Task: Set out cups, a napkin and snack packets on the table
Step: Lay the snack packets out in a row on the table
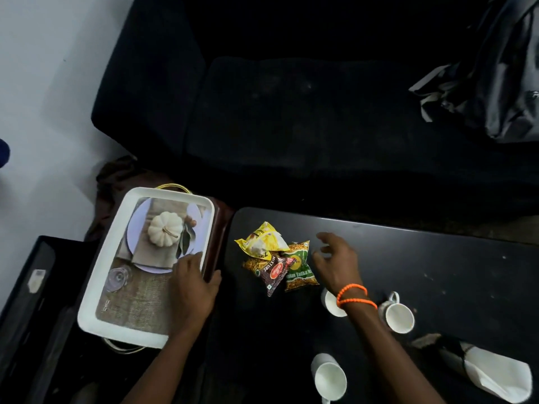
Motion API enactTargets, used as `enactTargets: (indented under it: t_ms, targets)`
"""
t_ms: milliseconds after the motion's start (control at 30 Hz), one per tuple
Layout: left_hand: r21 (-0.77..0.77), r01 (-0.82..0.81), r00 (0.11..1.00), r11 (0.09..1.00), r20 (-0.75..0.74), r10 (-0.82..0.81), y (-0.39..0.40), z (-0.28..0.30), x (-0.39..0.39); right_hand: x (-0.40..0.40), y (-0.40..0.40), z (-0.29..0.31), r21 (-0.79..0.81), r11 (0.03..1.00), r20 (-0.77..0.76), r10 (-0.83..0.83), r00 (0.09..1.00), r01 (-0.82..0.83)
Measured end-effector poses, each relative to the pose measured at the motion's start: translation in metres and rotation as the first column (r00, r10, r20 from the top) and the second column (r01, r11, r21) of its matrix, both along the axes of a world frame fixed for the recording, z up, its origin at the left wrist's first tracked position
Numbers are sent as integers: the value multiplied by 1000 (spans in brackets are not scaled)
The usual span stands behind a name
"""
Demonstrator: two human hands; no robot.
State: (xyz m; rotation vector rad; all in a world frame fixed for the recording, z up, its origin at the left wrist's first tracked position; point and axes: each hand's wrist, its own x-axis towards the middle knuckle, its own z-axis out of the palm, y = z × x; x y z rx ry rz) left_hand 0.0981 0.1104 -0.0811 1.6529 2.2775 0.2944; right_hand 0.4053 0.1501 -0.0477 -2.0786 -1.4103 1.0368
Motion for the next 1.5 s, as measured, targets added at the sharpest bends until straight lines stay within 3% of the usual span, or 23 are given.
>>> enactTargets:
  t_ms: [167, 267, 400, 633, 867, 1000, 1167, 1500]
  targets:
    - [85, -6, 990, 996, 144, -7, 24, 11, 70, -20, 25, -16, -339, 937, 40, 99, 994, -80]
    - [53, -19, 975, 998, 222, 7, 37, 15, 101, -30, 31, -28, -441, 890, 43, 146, 988, -112]
    - [75, 1, 976, 997, 217, -18, 51, 18, 127, -43, 30, -47, -513, 853, 83, 165, 983, -100]
    - [61, 136, 955, 989, 257, -147, 68, 17, 146, -42, 22, -59, -387, 919, 23, -73, 997, 77]
    - [132, 340, 902, 931, 234, -363, 91, 15, 174, 12, 39, -48, -232, 944, -6, -243, 970, 235]
    - [-106, 538, 816, 836, 313, -486, 103, 0, 197, 35, 43, -50, -286, 939, 8, -196, 981, 190]
    - [-317, 620, 780, 718, 350, -519, 106, -21, 210, 49, 40, -58, -226, 955, -13, -202, 979, 194]
    - [-318, 636, 772, 703, 243, -588, 94, -37, 216, 49, 39, -64, -256, 954, -35, -170, 985, 155]
